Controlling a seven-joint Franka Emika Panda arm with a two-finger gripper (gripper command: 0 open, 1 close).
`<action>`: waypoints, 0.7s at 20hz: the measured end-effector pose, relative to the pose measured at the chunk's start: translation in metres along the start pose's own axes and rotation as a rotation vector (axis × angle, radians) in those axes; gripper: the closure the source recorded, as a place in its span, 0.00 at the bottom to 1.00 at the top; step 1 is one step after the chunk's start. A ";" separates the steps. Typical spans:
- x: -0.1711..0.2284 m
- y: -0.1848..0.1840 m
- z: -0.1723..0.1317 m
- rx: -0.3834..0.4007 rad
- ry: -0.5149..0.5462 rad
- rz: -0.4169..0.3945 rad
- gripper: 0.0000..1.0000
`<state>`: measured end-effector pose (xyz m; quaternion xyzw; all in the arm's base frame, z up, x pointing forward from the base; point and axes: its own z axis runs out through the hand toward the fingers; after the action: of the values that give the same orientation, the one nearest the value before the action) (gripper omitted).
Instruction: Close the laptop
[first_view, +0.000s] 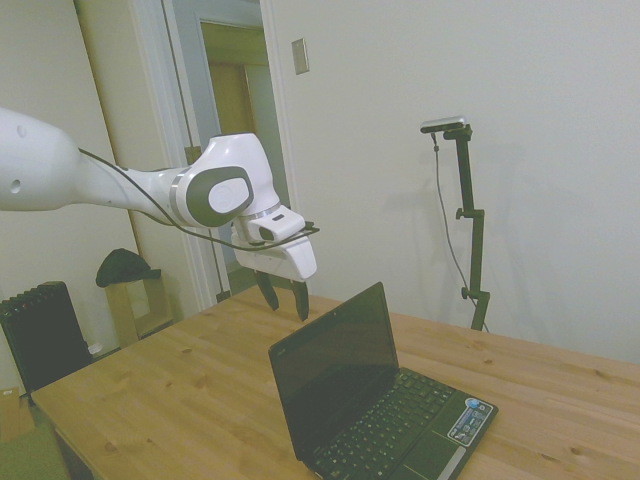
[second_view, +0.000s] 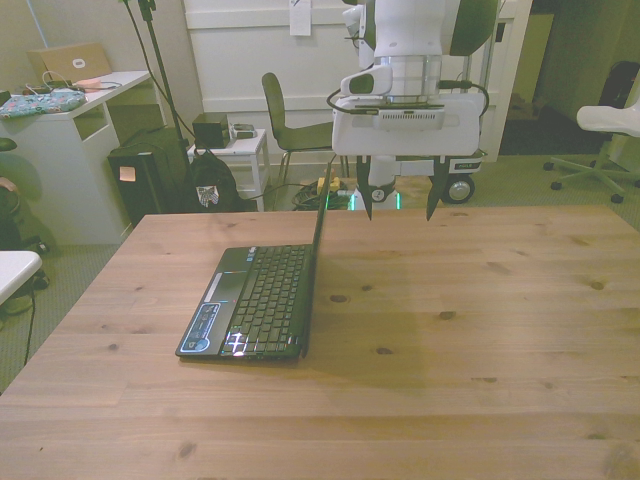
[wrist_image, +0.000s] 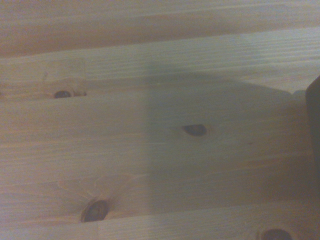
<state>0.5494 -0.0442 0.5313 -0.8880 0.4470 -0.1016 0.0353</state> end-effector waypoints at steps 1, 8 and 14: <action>0.000 0.001 -0.004 0.001 0.002 0.006 1.00; 0.013 0.014 -0.002 -0.011 -0.004 0.052 1.00; 0.025 0.015 0.011 -0.026 -0.013 0.070 1.00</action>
<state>0.5546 -0.0739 0.5220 -0.8730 0.4787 -0.0886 0.0304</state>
